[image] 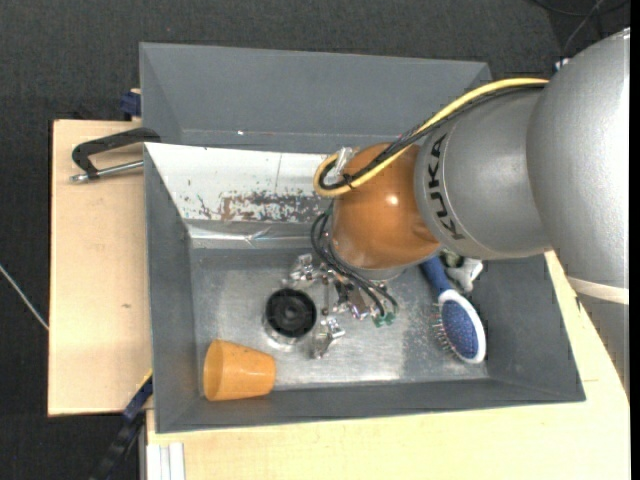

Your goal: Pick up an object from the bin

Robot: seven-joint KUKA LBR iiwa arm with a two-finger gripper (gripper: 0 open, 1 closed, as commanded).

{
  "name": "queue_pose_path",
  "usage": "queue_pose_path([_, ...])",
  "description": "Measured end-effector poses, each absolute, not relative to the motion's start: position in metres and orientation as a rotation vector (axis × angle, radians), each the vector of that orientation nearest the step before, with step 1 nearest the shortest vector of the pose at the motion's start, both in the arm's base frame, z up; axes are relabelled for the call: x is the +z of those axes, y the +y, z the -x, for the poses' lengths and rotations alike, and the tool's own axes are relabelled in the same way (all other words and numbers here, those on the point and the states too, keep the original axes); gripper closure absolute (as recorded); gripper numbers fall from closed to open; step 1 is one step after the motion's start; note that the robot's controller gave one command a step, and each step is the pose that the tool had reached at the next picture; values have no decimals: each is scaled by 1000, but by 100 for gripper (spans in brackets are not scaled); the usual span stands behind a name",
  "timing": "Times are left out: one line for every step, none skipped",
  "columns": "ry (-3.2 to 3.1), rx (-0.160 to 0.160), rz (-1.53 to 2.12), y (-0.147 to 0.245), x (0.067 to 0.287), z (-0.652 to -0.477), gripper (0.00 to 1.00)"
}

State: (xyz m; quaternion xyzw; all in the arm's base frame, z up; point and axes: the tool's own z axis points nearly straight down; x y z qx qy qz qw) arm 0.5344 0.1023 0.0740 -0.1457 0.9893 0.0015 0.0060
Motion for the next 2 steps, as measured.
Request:
queue_pose_path([3088,7,455,104,75,-537,100])
queue_pose_path([3023,0,805,95,227,-522,100])
